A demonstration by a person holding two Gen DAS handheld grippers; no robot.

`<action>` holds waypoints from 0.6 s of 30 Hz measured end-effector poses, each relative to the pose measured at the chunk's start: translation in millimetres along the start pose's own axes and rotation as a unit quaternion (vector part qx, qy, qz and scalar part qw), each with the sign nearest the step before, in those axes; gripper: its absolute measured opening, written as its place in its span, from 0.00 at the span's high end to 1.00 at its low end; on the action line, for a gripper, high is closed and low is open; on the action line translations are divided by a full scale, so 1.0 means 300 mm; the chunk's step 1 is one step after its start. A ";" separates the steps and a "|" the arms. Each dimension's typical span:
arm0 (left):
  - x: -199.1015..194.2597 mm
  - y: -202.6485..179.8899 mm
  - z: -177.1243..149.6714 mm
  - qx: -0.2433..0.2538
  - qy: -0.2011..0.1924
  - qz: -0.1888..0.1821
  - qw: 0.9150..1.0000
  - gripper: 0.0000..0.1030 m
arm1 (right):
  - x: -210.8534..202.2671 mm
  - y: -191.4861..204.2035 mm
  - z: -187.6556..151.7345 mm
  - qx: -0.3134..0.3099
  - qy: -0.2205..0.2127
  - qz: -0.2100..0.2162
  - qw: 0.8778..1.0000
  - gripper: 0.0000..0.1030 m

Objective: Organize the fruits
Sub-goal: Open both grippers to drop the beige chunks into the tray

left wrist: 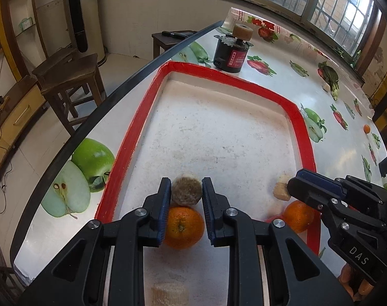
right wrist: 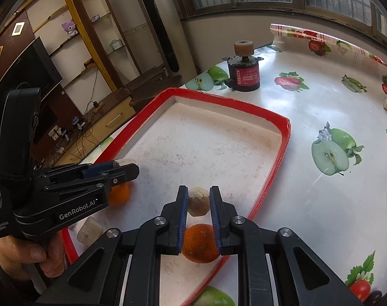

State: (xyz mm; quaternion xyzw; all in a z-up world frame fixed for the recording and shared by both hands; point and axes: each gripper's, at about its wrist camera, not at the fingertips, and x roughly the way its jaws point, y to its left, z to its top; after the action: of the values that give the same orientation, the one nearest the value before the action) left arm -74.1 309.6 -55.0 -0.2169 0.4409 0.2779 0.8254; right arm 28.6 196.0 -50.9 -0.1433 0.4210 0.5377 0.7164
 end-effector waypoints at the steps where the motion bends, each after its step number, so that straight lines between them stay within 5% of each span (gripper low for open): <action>1: 0.001 0.000 0.000 0.001 0.000 0.002 1.000 0.79 | 0.007 0.000 -0.002 0.000 0.003 0.000 1.000 0.82; 9: -0.003 0.009 -0.001 -0.010 0.009 0.011 1.000 0.77 | 0.001 -0.012 -0.009 0.008 0.004 0.005 1.000 0.71; 12: -0.022 0.016 -0.006 -0.016 0.004 0.016 1.000 0.56 | -0.025 -0.009 -0.011 0.009 -0.002 0.007 1.000 0.66; 18: -0.085 0.000 -0.023 -0.011 -0.016 0.016 1.000 0.54 | -0.104 -0.017 -0.032 0.015 -0.016 0.005 1.000 0.64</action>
State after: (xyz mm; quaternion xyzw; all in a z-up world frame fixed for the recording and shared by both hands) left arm -89.7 298.6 -36.9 -0.2140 0.4280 0.2997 0.8254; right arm 26.7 167.5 -34.3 -0.1224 0.4182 0.5372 0.7222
